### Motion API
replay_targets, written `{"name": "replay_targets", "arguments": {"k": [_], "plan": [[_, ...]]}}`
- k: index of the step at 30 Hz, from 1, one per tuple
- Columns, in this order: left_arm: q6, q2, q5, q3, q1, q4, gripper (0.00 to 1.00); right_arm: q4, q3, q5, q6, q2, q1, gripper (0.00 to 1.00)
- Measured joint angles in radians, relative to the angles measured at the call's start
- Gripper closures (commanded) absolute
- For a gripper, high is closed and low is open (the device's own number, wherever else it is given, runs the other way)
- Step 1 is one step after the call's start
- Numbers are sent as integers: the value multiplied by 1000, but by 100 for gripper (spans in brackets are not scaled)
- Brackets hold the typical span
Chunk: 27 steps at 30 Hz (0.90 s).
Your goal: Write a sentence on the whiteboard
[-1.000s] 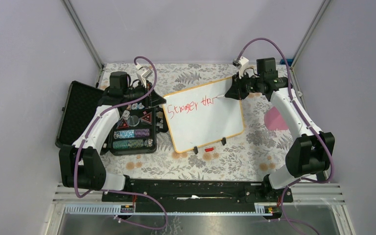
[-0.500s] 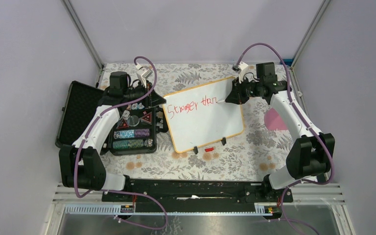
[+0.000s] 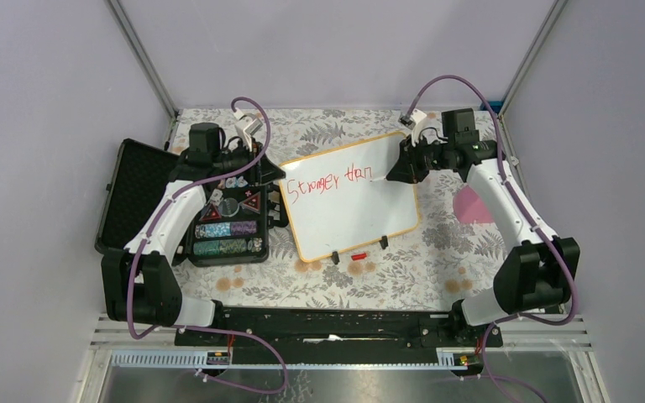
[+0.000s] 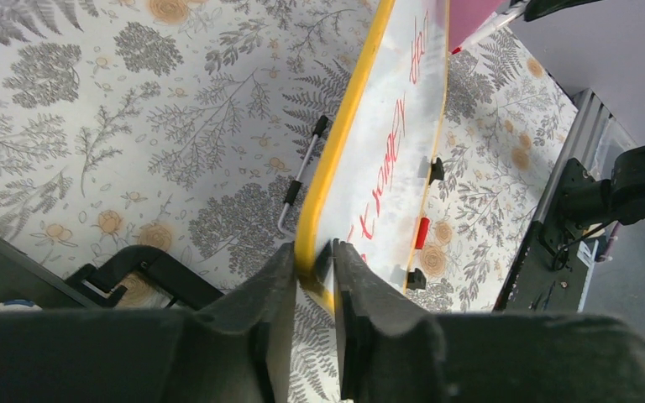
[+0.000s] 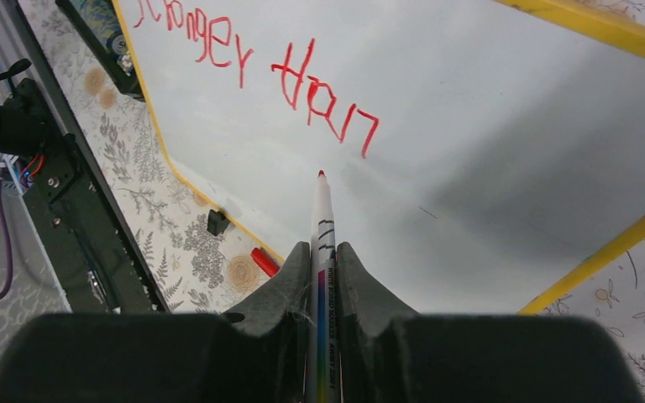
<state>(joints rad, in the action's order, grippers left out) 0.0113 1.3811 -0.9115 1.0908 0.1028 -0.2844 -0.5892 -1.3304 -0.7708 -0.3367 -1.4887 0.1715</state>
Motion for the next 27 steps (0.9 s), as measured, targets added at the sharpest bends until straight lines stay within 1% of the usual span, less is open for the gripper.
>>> {"name": "replay_targets", "arguments": {"k": [5, 8, 12, 17, 21, 27], "plan": [[30, 3, 15, 0, 20, -46, 52, -21, -6, -31, 1, 19, 19, 100], [44, 3, 17, 0, 24, -75, 44, -38, -15, -43, 0, 19, 46, 100], [54, 3, 14, 0, -7, -101, 37, -61, -23, -53, 0, 19, 107, 100], [68, -13, -9, -8, -75, -124, 34, -75, -22, -61, 8, 19, 191, 100], [63, -83, -44, -79, -122, -108, 33, -69, -11, -62, 29, 20, 240, 100], [-23, -156, -115, -243, -151, 23, 33, 20, 75, -61, 88, 31, 288, 100]]}}
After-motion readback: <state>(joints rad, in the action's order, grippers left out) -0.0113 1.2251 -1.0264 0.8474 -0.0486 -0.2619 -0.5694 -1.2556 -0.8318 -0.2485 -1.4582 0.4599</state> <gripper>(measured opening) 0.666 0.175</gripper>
